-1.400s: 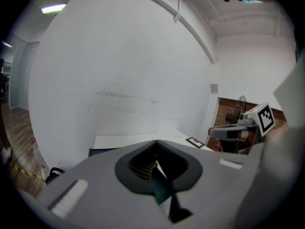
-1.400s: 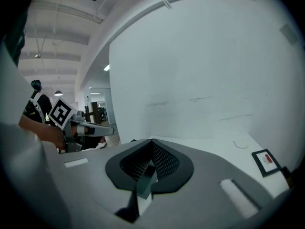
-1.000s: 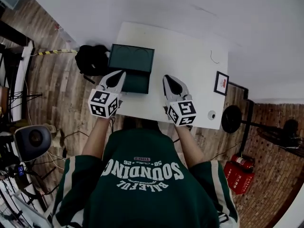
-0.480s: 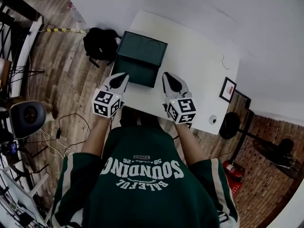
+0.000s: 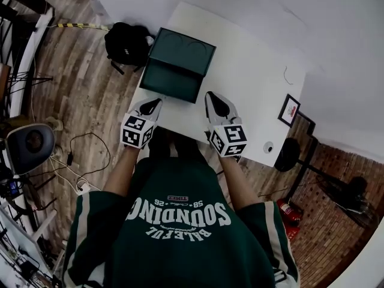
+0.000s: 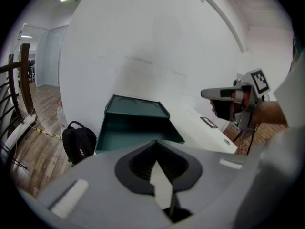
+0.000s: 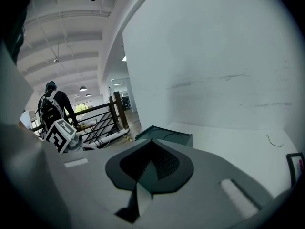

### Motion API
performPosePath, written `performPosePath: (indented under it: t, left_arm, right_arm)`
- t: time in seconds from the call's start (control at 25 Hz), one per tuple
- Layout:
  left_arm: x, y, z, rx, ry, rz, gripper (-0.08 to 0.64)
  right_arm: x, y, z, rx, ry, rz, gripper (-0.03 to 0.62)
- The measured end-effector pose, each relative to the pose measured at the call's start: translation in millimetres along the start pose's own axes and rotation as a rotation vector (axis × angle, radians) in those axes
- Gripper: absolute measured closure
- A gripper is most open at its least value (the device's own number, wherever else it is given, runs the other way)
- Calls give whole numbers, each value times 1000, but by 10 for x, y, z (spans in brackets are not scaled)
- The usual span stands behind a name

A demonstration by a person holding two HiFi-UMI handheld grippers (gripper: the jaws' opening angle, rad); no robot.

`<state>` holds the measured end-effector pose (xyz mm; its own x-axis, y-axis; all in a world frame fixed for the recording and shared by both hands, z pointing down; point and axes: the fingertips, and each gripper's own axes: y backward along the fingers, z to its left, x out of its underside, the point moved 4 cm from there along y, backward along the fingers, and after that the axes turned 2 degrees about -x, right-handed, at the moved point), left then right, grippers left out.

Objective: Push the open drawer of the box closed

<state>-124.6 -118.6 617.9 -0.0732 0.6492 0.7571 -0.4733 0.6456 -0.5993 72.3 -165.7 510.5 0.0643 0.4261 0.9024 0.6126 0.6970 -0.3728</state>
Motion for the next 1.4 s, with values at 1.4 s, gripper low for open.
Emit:
performPosePath:
  t: [1.4]
  left_arm:
    - [524, -796, 106, -61, 94, 264, 434]
  right_arm:
    - [99, 418, -524, 144, -82, 12, 591]
